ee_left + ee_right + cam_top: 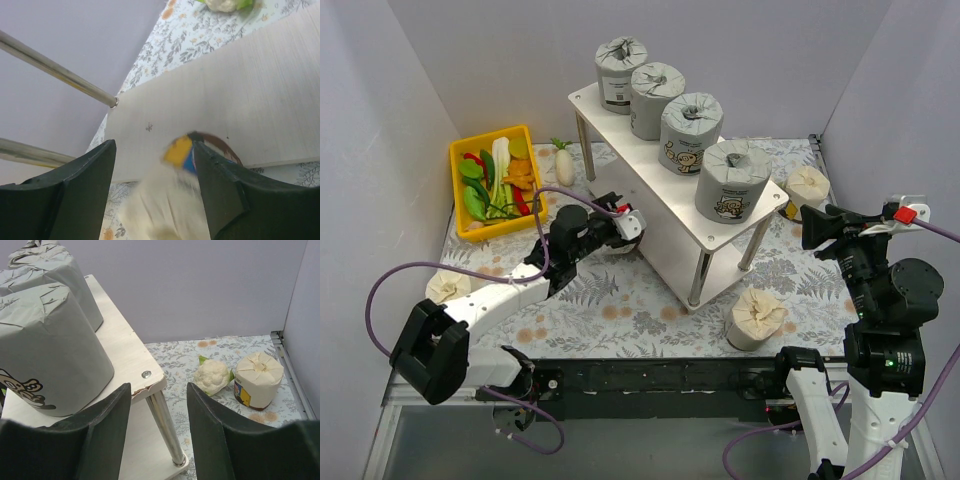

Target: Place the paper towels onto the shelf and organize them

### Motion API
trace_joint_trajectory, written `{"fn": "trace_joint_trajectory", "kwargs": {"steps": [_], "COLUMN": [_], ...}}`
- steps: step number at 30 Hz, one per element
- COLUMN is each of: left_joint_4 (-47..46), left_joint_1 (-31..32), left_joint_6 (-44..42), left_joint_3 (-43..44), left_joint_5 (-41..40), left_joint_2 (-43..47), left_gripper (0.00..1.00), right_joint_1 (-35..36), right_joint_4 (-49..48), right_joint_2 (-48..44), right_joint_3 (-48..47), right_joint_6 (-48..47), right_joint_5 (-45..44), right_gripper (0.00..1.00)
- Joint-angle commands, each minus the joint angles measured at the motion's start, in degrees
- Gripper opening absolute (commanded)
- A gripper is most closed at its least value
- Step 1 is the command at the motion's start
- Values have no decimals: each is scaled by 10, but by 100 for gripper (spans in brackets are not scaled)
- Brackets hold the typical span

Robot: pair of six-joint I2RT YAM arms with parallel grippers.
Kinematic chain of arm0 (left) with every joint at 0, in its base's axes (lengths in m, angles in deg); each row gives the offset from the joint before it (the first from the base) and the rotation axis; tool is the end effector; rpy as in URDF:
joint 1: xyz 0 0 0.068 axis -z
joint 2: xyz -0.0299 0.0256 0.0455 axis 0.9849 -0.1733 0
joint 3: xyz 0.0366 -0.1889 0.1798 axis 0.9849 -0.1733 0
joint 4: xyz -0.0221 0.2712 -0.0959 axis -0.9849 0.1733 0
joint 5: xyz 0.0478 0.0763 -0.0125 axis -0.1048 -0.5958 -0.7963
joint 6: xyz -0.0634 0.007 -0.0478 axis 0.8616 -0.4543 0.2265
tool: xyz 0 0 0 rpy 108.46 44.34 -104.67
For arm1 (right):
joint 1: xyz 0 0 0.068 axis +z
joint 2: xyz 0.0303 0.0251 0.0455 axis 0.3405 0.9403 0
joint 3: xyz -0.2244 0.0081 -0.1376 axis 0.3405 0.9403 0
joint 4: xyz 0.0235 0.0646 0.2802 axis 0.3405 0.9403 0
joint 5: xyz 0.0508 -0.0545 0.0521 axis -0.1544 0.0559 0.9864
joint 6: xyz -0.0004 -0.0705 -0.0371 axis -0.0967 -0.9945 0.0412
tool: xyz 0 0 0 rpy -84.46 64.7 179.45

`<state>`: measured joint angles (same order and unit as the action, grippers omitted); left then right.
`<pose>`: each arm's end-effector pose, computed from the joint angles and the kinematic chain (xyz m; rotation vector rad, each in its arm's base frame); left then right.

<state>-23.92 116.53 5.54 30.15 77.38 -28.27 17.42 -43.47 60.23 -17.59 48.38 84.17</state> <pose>0.2764 -0.2184 0.2417 0.7274 1.6485 -0.5598 0.1241 0.0049 0.4621 0.0744 1.3969 0.2733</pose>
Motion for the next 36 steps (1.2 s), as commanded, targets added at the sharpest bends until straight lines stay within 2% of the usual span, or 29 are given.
{"fn": "trace_joint_trajectory", "kwargs": {"steps": [1,4,5,7,8,11,14,15,17,18,19,22,25,30,36], "left_joint_4": [-45,-11,10,82,105,226,308,326,346,340,312,261,199,105,76], "left_joint_1": [1,1,1,0,0,-2,-8,-14,-52,-72,-119,-207,-247,-252,-251], "left_joint_6": [62,149,230,304,394,572,652,697,727,751,763,801,835,882,912], "left_joint_3": [-2,13,21,38,39,43,36,36,30,22,-7,-47,-97,-165,-193], "left_joint_5": [-22,-72,-116,-154,-207,-279,-295,-288,-235,-164,-125,-3,81,118,75], "left_joint_2": [53,86,102,120,138,155,157,155,160,166,180,198,207,211,202], "left_gripper": [66,71,72,72,72,77,78,78,79,79,80,82,85,89,91], "right_joint_1": [3,3,3,3,3,4,5,4,4,4,5,10,14,18,18], "right_joint_4": [-32,-30,-29,-28,-25,-25,-27,-29,-29,-28,-27,-20,-13,-10,-12], "right_joint_2": [-7,-7,-7,-8,-8,-8,-9,-11,-13,-14,-15,-15,-16,-19,-17], "right_joint_3": [-1,-1,-3,-6,-7,-9,-6,-4,0,1,1,-5,-13,-15,-15], "right_joint_6": [-11,-15,-15,-17,-20,-21,-17,-13,-10,-9,-8,-8,-10,-13,-9], "right_joint_5": [-6,-11,-11,-10,-11,-13,-5,-2,5,9,9,8,2,-5,-4], "right_gripper": [57,57,57,57,57,57,57,57,57,57,57,57,57,57,57]}}
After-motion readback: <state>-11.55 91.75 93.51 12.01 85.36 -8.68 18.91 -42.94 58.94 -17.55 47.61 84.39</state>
